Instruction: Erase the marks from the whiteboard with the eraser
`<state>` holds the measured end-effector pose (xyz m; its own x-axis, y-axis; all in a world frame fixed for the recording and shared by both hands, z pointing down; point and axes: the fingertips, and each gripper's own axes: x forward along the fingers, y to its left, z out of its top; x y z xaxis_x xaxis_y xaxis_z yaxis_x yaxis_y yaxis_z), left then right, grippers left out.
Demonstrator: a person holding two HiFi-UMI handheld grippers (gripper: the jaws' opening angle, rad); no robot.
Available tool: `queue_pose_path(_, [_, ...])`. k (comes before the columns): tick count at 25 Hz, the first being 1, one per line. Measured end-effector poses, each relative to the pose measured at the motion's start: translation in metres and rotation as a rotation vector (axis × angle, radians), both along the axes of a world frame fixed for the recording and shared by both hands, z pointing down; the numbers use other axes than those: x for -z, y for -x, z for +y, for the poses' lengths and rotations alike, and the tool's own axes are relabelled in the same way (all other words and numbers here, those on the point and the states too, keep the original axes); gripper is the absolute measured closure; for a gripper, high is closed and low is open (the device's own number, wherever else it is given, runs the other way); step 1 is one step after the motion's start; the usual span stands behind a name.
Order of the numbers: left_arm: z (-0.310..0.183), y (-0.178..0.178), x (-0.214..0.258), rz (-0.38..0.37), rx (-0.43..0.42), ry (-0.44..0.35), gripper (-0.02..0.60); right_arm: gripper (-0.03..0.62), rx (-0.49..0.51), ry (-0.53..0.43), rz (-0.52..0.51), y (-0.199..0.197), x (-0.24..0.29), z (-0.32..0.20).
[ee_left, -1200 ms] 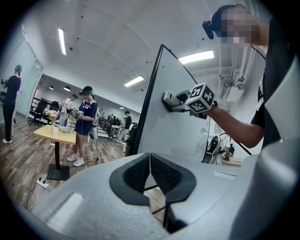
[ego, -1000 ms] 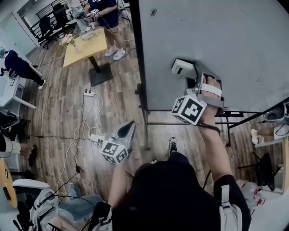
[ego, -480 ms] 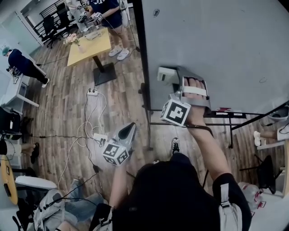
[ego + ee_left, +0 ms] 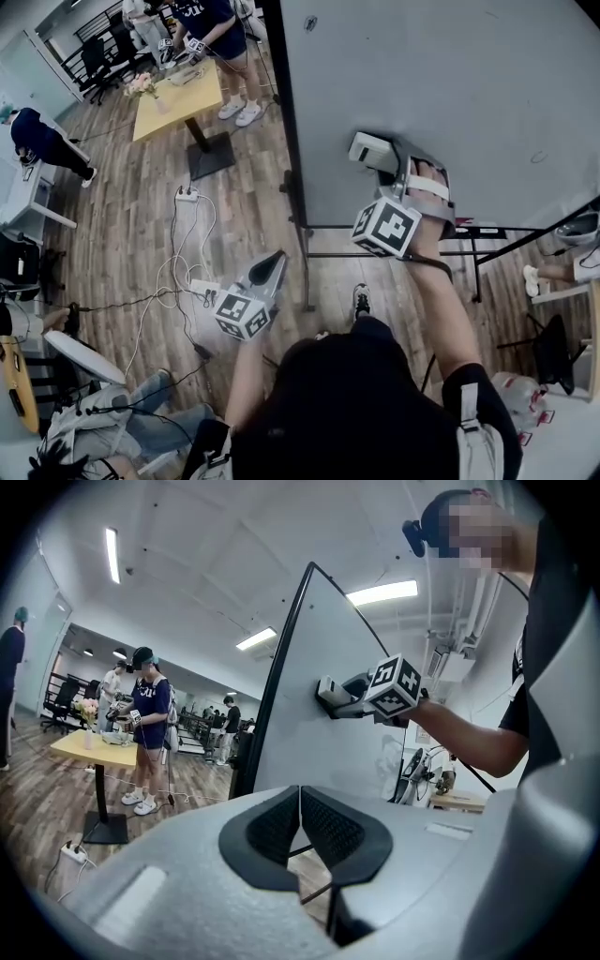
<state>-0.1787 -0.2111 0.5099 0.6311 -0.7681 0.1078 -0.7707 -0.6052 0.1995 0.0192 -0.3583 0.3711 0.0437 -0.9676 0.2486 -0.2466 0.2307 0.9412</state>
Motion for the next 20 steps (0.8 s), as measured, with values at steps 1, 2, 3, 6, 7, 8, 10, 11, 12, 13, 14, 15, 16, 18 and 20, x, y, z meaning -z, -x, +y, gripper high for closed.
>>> queue_pose_path(1, [0.000, -0.002, 0.001, -0.002, -0.004, -0.001, 0.566, 0.338, 0.045, 0.052, -0.094, 0.005, -0.006, 0.002])
queue_pose_path(2, [0.001, -0.002, 0.001, -0.003, -0.007, -0.001, 0.566, 0.338, 0.105, 0.125, -0.225, 0.012, -0.014, 0.006])
queue_pose_path(3, [0.001, -0.002, 0.001, -0.004, -0.009, -0.001, 0.566, 0.338, 0.172, 0.206, -0.374, 0.019, -0.023, 0.011])
queue_pose_path(6, [0.003, -0.003, 0.001, -0.003, -0.015, 0.004, 0.566, 0.336, 0.335, 0.398, -0.763, 0.030, -0.047, 0.028])
queue_pose_path(7, [0.004, -0.004, 0.000, -0.004, -0.020, 0.005, 0.566, 0.336, 0.359, 0.432, -0.850, 0.027, -0.054, 0.034])
queue_pose_path(8, [0.005, -0.006, 0.000, -0.006, -0.026, 0.006, 0.566, 0.336, 0.377, 0.454, -0.918, 0.024, -0.061, 0.040])
queue_pose_path(10, [0.007, -0.010, 0.001, -0.009, -0.039, 0.005, 0.566, 0.336, 0.410, 0.487, -1.036, 0.019, -0.071, 0.055])
queue_pose_path(11, [0.007, -0.013, 0.002, -0.009, -0.044, 0.003, 0.566, 0.336, 0.428, 0.505, -1.095, 0.017, -0.074, 0.062])
queue_pose_path(12, [0.008, -0.016, 0.003, -0.008, -0.049, 0.001, 0.566, 0.335, 0.450, 0.525, -1.155, 0.016, -0.076, 0.070])
queue_pose_path(13, [0.008, -0.019, 0.005, -0.007, -0.053, -0.001, 0.566, 0.335, 0.475, 0.549, -1.215, 0.015, -0.078, 0.078])
queue_pose_path(14, [0.009, -0.023, 0.006, -0.005, -0.057, -0.004, 0.566, 0.335, 0.502, 0.573, -1.269, 0.015, -0.081, 0.086])
queue_pose_path(15, [0.009, -0.028, 0.008, -0.004, -0.060, -0.008, 0.566, 0.335, 0.528, 0.594, -1.314, 0.014, -0.084, 0.093])
queue_pose_path(16, [0.009, -0.033, 0.010, -0.002, -0.063, -0.011, 0.566, 0.335, 0.549, 0.612, -1.348, 0.013, -0.087, 0.100])
queue_pose_path(18, [0.011, -0.046, 0.013, 0.001, -0.073, -0.016, 0.566, 0.335, 0.576, 0.639, -1.397, 0.009, -0.094, 0.114])
queue_pose_path(20, [0.017, -0.059, 0.015, 0.002, -0.082, -0.015, 0.566, 0.335, 0.587, 0.664, -1.418, 0.005, -0.100, 0.128])
